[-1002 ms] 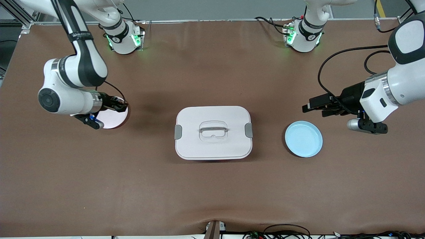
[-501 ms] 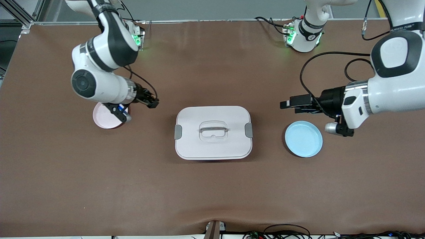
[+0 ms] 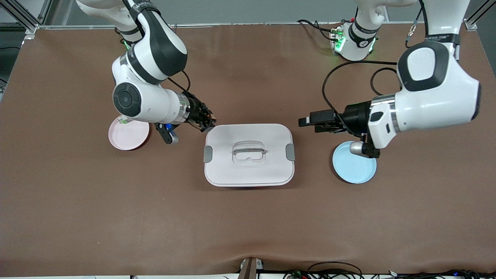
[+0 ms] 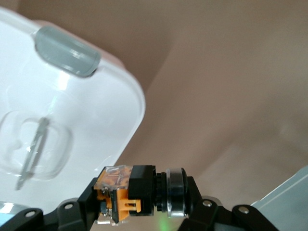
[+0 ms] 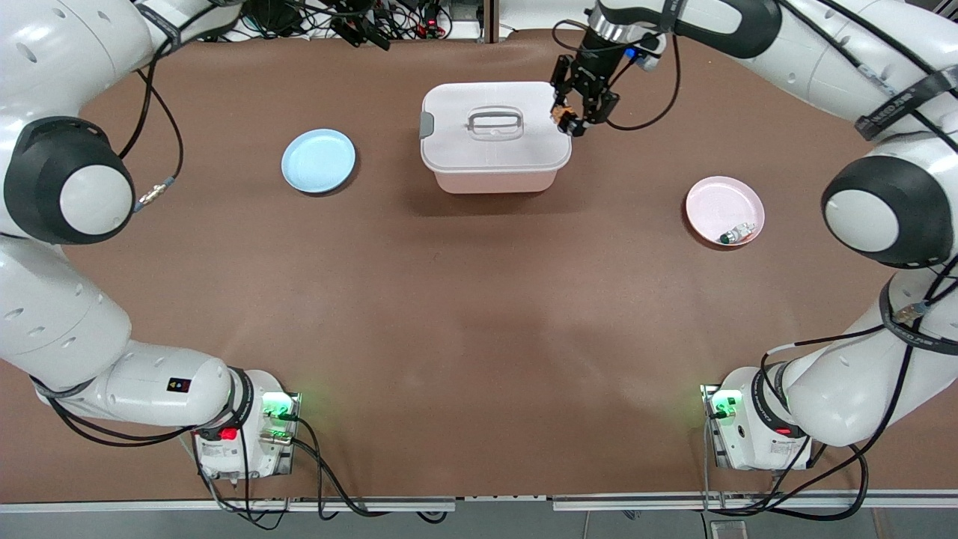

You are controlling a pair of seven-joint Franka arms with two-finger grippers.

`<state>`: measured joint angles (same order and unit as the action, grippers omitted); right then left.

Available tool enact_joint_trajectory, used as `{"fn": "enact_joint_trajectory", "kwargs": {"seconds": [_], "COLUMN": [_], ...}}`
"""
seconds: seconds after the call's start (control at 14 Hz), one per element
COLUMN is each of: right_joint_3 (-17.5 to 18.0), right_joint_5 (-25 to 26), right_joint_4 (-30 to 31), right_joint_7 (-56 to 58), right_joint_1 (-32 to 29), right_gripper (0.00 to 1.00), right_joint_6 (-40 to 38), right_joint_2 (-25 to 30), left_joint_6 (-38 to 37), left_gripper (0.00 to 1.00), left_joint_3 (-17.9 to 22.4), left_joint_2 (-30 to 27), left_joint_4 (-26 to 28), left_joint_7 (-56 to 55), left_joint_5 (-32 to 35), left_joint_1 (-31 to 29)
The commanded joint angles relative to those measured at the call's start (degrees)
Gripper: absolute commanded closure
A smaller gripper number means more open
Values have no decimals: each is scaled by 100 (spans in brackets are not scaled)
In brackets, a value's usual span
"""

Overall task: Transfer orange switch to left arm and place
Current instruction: 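Carry the switch over the box while the left gripper approaches it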

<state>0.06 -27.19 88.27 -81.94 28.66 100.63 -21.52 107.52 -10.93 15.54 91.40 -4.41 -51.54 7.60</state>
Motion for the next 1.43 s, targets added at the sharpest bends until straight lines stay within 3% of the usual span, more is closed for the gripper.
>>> {"fn": "enact_joint_trajectory", "kwargs": {"seconds": [0.0, 0.21, 0.5, 0.64, 1.36], "right_joint_3": [-68, -68, -59, -59, -59], "right_joint_5": [-268, -488, -594, -882, -1051], "right_joint_4": [-1054, -1592, -2181, -2401, -2525], "right_joint_7": [-672, -1086, -1946, -2229, -2765], "right_joint_1": [174, 219, 245, 236, 561], "right_gripper": [100, 100, 100, 100, 100], "right_joint_6": [-105, -78, 18, 220, 871], "right_joint_2": [-676, -1029, -1337, -1495, -1662], "left_joint_6": [364, 1138, 1367, 1630, 2062], "left_gripper": [0, 0, 0, 0, 0], "left_joint_3": [-242, -646, -682, -682, -682], "left_joint_2": [-51, 19, 344, 467, 687], "left_joint_4": [237, 448, 448, 440, 387], "left_joint_7": [72, 72, 72, 63, 72], "left_joint_5": [-172, -172, -259, -260, -462], "left_joint_1": [22, 57, 312, 461, 708]}}
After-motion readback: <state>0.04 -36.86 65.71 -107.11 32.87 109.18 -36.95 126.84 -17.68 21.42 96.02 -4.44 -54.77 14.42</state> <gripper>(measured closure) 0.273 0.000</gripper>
